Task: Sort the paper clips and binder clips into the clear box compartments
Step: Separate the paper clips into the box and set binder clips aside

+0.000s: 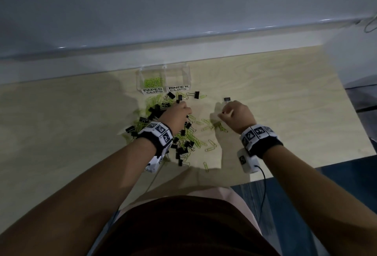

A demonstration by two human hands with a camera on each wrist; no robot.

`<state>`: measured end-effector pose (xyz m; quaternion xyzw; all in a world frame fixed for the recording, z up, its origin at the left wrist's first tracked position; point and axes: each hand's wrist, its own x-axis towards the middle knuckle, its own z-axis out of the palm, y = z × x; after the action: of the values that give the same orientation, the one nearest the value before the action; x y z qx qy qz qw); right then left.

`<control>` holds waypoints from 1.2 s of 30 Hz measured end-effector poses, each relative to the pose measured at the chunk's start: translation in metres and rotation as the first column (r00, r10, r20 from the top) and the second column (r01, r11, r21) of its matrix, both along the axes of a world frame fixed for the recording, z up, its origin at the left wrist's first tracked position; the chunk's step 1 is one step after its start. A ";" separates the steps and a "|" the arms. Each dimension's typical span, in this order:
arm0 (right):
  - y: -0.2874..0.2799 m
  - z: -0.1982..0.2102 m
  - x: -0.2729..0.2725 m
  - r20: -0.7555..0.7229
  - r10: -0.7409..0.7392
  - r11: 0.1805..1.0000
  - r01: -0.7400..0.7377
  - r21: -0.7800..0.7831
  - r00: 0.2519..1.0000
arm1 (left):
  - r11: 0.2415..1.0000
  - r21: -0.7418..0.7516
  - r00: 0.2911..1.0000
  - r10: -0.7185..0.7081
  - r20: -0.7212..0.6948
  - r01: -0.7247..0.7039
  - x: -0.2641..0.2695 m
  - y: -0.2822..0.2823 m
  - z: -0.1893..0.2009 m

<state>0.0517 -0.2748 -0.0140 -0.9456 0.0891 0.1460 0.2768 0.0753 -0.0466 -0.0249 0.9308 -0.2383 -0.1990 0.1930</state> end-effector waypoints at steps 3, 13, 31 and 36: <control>-0.004 -0.002 0.009 -0.056 0.025 0.985 -0.034 -0.171 0.998 | 0.996 0.044 0.994 -0.073 -0.079 0.077 0.006 -0.005 0.000; 0.093 0.000 -0.009 -0.050 0.347 0.928 -0.351 -0.128 0.936 | 0.999 0.016 0.999 -0.038 -0.031 0.038 0.015 0.014 -0.003; 0.025 -0.002 0.039 0.072 -0.044 0.991 0.052 -0.124 0.996 | 0.982 0.170 0.996 0.078 0.037 -0.083 -0.019 -0.002 0.002; 0.017 -0.005 0.064 -0.015 0.039 0.942 -0.042 -0.334 0.999 | 0.959 0.203 0.979 0.204 -0.003 -0.199 -0.019 -0.008 -0.001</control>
<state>0.1156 -0.2575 -0.0195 -0.9799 0.0941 0.1381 0.1091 0.0564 -0.0542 -0.0262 0.9625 -0.1187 -0.2126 0.1197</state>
